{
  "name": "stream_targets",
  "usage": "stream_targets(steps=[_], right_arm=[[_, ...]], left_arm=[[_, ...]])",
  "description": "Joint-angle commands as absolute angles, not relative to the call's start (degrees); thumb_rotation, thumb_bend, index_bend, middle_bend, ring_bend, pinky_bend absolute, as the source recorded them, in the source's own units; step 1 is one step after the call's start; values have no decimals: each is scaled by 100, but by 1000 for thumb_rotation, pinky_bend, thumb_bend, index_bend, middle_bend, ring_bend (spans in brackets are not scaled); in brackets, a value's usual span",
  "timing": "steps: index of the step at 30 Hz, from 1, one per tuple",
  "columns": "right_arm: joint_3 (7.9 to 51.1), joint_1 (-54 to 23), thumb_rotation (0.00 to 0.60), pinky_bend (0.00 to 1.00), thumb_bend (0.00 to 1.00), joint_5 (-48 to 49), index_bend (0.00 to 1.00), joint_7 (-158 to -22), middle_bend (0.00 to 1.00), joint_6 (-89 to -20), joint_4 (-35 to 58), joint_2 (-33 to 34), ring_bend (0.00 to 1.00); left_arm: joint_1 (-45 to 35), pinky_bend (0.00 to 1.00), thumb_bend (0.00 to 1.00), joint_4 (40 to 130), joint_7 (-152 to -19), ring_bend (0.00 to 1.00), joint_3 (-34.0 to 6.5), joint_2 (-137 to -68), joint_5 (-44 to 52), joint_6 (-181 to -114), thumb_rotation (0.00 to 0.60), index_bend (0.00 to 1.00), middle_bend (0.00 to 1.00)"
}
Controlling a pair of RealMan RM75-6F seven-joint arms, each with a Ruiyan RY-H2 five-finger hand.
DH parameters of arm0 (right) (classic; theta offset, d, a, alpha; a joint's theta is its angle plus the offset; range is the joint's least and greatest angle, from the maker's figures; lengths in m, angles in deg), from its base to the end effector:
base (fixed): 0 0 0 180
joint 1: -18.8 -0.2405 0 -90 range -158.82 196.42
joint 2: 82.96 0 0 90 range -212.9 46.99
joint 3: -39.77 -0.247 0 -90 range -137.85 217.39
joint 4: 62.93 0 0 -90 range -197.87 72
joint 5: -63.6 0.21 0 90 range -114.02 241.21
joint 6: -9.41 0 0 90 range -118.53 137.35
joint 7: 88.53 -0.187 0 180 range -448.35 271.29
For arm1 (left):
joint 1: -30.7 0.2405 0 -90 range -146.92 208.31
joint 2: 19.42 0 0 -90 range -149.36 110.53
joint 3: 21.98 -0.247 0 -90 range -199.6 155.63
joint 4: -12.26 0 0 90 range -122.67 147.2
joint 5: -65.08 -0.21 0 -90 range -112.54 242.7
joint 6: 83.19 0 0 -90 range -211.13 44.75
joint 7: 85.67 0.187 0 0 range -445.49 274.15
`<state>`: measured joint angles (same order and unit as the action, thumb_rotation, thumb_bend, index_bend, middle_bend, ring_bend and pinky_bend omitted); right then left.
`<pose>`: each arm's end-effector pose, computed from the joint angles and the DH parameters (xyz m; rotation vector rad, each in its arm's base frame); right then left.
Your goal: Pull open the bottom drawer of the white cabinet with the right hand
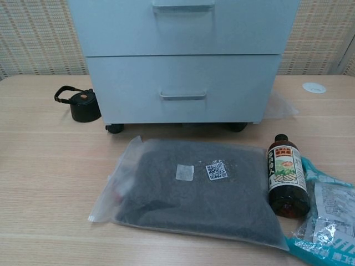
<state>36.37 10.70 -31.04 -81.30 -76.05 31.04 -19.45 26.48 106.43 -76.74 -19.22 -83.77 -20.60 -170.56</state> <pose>-0.2573 -0.2373 0.1475 1.5640 -0.6943 0.9576 -0.2965 0.2190 0.1575 -1.3922 -0.7942 -0.8277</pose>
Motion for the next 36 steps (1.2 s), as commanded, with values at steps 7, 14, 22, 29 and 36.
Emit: stream_targets(steps=[7, 14, 22, 29, 36], right_arm=[[3499, 353, 600, 866, 74, -3229, 227, -7638, 836, -6671, 3594, -1852, 865], [3385, -245, 600, 936, 333, -2996, 227, -7276, 905, -5742, 3958, -1715, 936], [3053, -930, 600, 940, 581, -2451, 227, -6928, 921, -4959, 4135, -1404, 942], [2821, -1485, 600, 941, 658, -1714, 188, -6520, 928, -4354, 4015, -1083, 946], [2676, -1955, 600, 940, 687, -1058, 126, -5981, 927, -4026, 4043, -900, 946]], left_arm=[[2615, 114, 301, 10652, -7677, 0, -1910, -8373, -2136, -17069, 600, 0, 0], [2588, 114, 302, 10681, -7660, 0, -1904, -8340, -2127, -17022, 600, 0, 0], [2591, 114, 319, 10692, -7612, 0, -1920, -8338, -2125, -17014, 600, 0, 0], [2564, 114, 322, 10681, -7590, 0, -1912, -8343, -2114, -16975, 600, 0, 0], [2533, 114, 322, 10703, -7524, 0, -1909, -8368, -2155, -16970, 600, 0, 0]])
